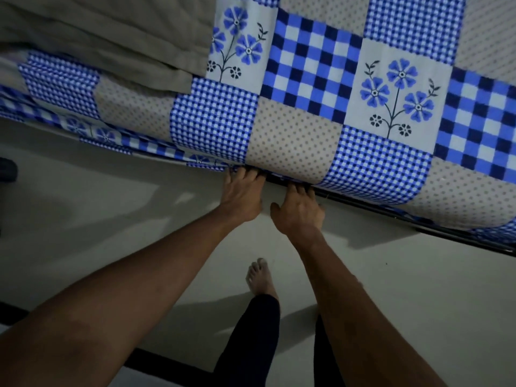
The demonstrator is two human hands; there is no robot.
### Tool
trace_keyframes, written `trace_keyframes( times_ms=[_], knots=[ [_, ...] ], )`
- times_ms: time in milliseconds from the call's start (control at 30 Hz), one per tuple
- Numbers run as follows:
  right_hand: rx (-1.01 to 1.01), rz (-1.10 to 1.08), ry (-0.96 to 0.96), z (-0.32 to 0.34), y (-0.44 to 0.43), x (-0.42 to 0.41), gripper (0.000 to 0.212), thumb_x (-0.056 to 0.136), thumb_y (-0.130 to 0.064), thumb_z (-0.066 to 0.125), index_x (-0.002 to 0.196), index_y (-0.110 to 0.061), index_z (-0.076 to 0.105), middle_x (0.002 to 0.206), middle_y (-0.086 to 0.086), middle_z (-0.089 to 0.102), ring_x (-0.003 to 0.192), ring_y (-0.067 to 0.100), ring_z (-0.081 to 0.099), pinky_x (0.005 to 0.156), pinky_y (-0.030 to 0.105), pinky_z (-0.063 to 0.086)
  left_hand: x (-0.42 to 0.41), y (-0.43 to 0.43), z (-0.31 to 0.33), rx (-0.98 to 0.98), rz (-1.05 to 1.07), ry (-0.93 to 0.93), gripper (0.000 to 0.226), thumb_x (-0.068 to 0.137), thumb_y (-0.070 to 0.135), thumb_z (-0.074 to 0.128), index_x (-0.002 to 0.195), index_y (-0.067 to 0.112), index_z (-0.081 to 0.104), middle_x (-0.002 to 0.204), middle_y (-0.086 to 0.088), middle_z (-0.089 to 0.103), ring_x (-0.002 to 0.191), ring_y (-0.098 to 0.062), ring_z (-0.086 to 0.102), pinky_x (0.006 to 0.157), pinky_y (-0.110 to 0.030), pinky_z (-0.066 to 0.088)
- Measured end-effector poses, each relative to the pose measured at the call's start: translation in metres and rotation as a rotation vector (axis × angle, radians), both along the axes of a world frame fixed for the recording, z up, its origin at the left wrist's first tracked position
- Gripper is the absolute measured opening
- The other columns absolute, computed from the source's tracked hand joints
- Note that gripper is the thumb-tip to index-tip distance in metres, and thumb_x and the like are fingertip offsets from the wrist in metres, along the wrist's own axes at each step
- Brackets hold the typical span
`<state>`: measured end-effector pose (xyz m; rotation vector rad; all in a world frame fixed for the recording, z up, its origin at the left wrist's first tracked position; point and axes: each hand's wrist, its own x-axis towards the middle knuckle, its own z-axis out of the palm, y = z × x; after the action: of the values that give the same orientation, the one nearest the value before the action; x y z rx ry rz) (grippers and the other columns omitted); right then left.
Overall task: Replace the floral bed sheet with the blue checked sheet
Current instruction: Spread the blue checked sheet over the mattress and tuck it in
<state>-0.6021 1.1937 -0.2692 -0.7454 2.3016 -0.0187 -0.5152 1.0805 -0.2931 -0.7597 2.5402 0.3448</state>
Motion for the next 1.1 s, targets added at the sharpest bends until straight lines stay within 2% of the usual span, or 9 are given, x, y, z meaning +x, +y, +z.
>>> trace_keyframes(
  times_ms=[133, 267, 367, 500, 633, 700, 867, 1000, 1100],
  knots=[
    [-0.108, 0.03, 0.042, 0.006, -0.003, 0.018, 0.065, 0.094, -0.043, 0.054, 0.151, -0.018, 0.033, 0.157, 0.001, 0.037, 0.149, 0.023, 0.024, 0.109, 0.046, 0.034, -0.011, 0.003, 0.01, 0.116, 0.092, -0.037, 0.071, 0.08, 0.037, 0.067, 0.143, 0.022, 0.04, 0.152, 0.0, 0.029, 0.139, -0.029, 0.022, 0.119, -0.058, 0.008],
    [-0.092, 0.149, -0.067, -0.001, -0.013, 0.018, 0.07, 0.095, -0.034, 0.05, 0.157, -0.021, 0.02, 0.164, -0.002, 0.02, 0.151, 0.023, 0.014, 0.118, 0.048, 0.023, 0.015, -0.005, 0.007, 0.177, 0.029, 0.182, 0.073, 0.077, 0.025, 0.066, 0.145, 0.013, 0.042, 0.153, -0.004, 0.036, 0.141, -0.028, 0.029, 0.117, -0.054, 0.021],
    [-0.042, 0.167, -0.012, -0.002, -0.022, 0.015, 0.072, 0.091, -0.035, 0.055, 0.154, -0.023, 0.022, 0.16, -0.005, 0.025, 0.146, 0.023, 0.019, 0.113, 0.051, 0.03, 0.043, -0.008, 0.001, 0.149, -0.003, 0.349, 0.074, 0.075, 0.018, 0.059, 0.146, 0.005, 0.041, 0.15, -0.01, 0.042, 0.139, -0.03, 0.037, 0.116, -0.048, 0.029],
    [0.041, 0.123, -0.052, 0.002, -0.041, 0.013, 0.063, 0.091, -0.036, 0.057, 0.148, -0.023, 0.033, 0.15, 0.001, 0.041, 0.142, 0.026, 0.025, 0.106, 0.049, 0.033, 0.048, -0.013, 0.005, 0.084, -0.024, 0.211, 0.079, 0.068, 0.013, 0.066, 0.142, 0.004, 0.043, 0.143, -0.012, 0.042, 0.13, -0.034, 0.041, 0.11, -0.051, 0.036],
    [0.026, 0.041, -0.152, 0.009, -0.046, 0.007, 0.059, 0.091, -0.042, 0.057, 0.144, -0.021, 0.041, 0.148, 0.004, 0.046, 0.14, 0.028, 0.032, 0.104, 0.047, 0.037, 0.035, -0.016, 0.007, 0.069, 0.003, 0.188, 0.073, 0.067, 0.025, 0.065, 0.136, 0.004, 0.048, 0.134, -0.013, 0.047, 0.124, -0.036, 0.045, 0.104, -0.047, 0.04],
    [-0.029, 0.056, -0.096, 0.013, -0.041, 0.014, 0.057, 0.092, -0.045, 0.055, 0.143, -0.02, 0.042, 0.147, 0.003, 0.046, 0.137, 0.028, 0.036, 0.102, 0.047, 0.037, 0.028, -0.021, 0.006, 0.084, 0.01, 0.163, 0.071, 0.069, 0.033, 0.059, 0.135, 0.009, 0.051, 0.133, -0.013, 0.051, 0.122, -0.036, 0.046, 0.102, -0.048, 0.041],
    [-0.129, 0.269, -0.083, 0.0, -0.032, 0.029, 0.066, 0.096, -0.025, 0.045, 0.157, -0.019, 0.02, 0.163, -0.001, 0.022, 0.149, 0.023, 0.017, 0.115, 0.046, 0.024, 0.002, -0.043, 0.017, 0.149, 0.073, -0.022, 0.057, 0.082, 0.029, 0.064, 0.137, 0.019, 0.054, 0.141, -0.004, 0.053, 0.132, -0.028, 0.041, 0.11, -0.039, 0.031],
    [-0.091, 0.227, -0.125, -0.007, -0.043, 0.021, 0.069, 0.092, -0.029, 0.05, 0.155, -0.023, 0.022, 0.16, -0.001, 0.027, 0.147, 0.022, 0.022, 0.113, 0.048, 0.027, 0.021, -0.045, 0.02, 0.308, 0.096, 0.109, 0.064, 0.081, 0.024, 0.061, 0.142, 0.011, 0.048, 0.147, -0.009, 0.047, 0.136, -0.028, 0.041, 0.112, -0.036, 0.033],
    [-0.039, 0.262, -0.159, -0.005, -0.052, 0.015, 0.071, 0.093, -0.037, 0.052, 0.155, -0.024, 0.02, 0.16, -0.001, 0.028, 0.147, 0.023, 0.023, 0.114, 0.052, 0.026, 0.048, -0.036, 0.018, 0.183, 0.086, 0.191, 0.074, 0.078, 0.023, 0.06, 0.148, 0.007, 0.04, 0.152, -0.01, 0.041, 0.14, -0.028, 0.038, 0.116, -0.043, 0.032]
  ],
)
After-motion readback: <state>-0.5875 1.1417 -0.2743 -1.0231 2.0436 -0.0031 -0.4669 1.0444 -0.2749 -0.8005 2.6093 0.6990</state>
